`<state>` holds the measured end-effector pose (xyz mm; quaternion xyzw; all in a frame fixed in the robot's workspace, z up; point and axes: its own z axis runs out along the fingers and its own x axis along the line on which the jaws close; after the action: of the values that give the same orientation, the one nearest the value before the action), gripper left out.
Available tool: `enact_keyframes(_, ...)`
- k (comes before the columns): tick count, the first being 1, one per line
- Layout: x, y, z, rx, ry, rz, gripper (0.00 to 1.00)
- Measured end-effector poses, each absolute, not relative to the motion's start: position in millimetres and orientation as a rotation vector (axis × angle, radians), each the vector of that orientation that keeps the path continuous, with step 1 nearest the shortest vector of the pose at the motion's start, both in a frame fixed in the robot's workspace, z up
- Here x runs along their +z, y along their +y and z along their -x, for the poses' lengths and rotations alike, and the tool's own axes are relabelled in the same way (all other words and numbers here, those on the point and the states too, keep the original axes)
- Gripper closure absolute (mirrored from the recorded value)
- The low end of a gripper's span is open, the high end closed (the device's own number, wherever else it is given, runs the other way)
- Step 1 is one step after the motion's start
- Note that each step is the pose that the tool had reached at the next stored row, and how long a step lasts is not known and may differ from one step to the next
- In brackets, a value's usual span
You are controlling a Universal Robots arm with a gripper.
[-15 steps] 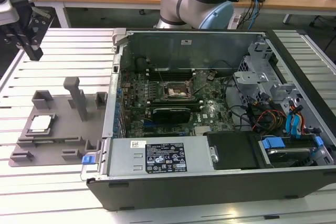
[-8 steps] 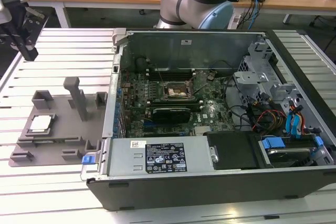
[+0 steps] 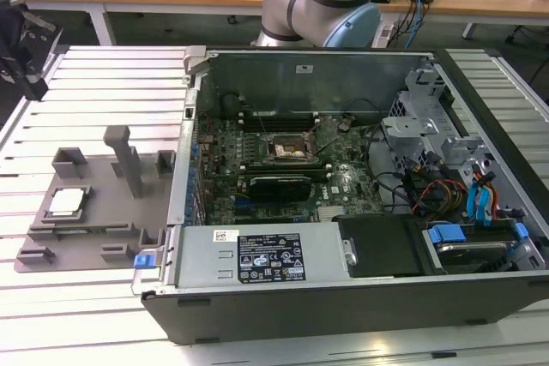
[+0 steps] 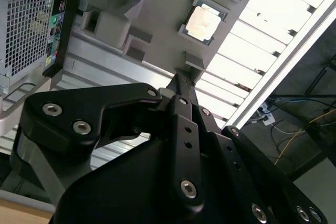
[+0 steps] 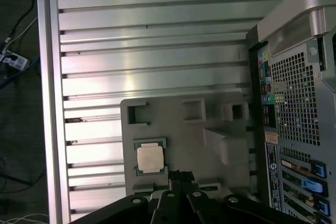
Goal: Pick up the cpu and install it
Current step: 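Reach for the cpu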
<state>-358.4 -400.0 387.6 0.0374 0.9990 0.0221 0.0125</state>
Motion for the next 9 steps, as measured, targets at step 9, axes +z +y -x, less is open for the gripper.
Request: enact_keyframes(9,385.9,-400.7,386.9,0.069,3.114,-0.117,0.89)
